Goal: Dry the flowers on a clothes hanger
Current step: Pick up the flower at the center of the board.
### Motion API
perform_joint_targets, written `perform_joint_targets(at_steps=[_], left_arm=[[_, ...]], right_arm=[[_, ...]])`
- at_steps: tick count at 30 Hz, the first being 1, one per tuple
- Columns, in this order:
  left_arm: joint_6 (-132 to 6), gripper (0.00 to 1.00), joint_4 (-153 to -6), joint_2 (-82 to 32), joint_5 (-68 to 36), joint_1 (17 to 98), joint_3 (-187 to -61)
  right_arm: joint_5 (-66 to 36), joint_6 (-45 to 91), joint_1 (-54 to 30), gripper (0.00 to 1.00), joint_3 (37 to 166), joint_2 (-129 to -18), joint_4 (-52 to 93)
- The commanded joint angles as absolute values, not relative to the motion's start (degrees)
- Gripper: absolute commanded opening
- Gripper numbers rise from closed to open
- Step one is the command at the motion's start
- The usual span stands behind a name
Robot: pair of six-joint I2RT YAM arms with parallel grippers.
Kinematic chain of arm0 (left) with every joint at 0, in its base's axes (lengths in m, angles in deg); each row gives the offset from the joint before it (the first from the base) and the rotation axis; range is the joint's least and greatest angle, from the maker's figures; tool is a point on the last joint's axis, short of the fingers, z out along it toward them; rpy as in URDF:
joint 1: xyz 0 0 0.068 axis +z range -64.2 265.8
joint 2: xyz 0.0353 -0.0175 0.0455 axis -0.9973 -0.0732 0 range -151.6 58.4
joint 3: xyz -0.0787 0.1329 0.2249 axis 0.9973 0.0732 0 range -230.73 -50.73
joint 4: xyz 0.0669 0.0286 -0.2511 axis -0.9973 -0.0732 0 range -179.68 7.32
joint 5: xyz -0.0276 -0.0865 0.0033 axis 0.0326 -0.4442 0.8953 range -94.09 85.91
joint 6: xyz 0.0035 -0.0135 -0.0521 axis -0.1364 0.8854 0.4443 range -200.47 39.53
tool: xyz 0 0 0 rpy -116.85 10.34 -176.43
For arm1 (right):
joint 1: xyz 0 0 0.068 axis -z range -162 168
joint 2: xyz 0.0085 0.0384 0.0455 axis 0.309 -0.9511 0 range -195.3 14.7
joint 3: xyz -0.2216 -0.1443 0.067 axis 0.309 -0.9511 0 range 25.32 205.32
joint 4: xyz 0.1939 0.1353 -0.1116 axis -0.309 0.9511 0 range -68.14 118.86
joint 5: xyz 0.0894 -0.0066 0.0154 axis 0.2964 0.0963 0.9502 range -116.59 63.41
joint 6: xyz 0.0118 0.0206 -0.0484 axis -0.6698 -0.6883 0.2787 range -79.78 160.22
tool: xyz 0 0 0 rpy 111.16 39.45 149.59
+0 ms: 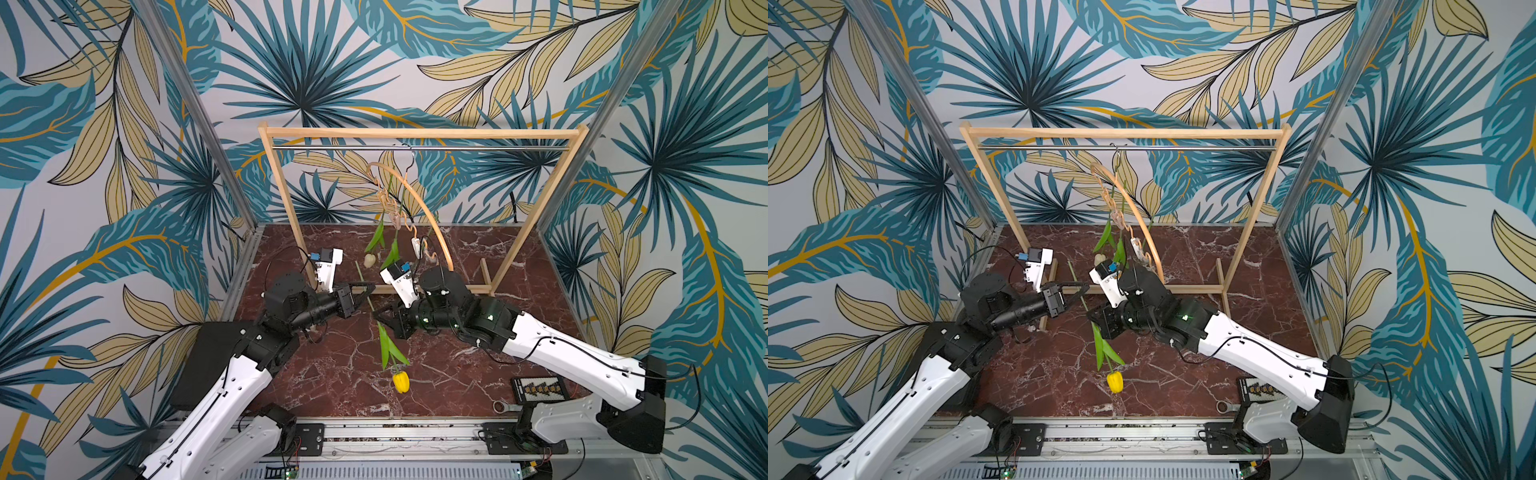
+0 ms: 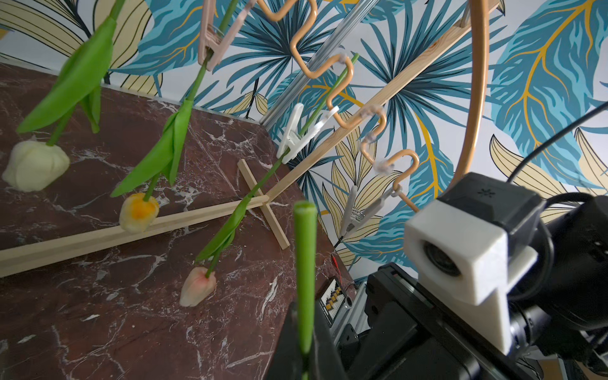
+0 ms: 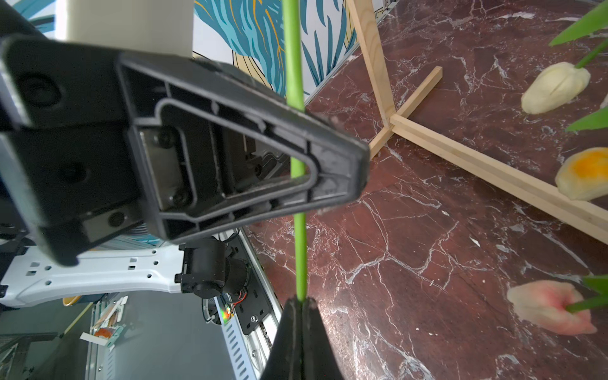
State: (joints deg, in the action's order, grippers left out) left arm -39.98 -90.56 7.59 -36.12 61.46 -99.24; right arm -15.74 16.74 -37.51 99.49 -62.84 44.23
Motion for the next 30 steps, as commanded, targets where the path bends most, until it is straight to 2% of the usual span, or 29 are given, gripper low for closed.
perform_joint_targets(at_steps=[1,4,6,9,11,18,22,30], left_arm=[[-42.8,0.0,-94.2,6.6,-34.0,62.1,-101.6],[-41.8,0.01,-93.2,6.4,-33.8,62.1,-101.3],[-40.4,0.31,-92.1,6.7,-32.1,62.1,-100.9],[-38.3,0.55,-90.3,7.3,-29.1,62.1,-100.7],[-37.2,0.66,-90.4,7.6,-26.5,62.1,-100.8],[-37.6,0.69,-92.9,8.8,-20.3,62.1,-101.1],[-38.5,0.75,-94.5,9.7,-15.9,62.1,-101.1],[-37.9,0.76,-96.8,9.5,-7.0,62.2,-100.7]], right_arm=[[-17.9,19.1,-37.5,0.0,101.1,-62.6,48.6],[-17.7,19.7,-37.6,0.0,101.4,-62.7,48.9],[-17.7,19.8,-37.7,0.0,101.4,-62.8,49.1],[-18.1,20.0,-37.9,0.0,101.3,-63.1,49.8],[-18.5,20.2,-38.1,0.0,101.2,-63.1,50.4],[-20.9,20.8,-39.2,0.0,97.9,-61.3,52.1],[-22.6,21.4,-41.2,0.0,94.8,-59.1,53.3],[-29.5,22.3,-44.9,0.0,92.5,-52.7,56.4]])
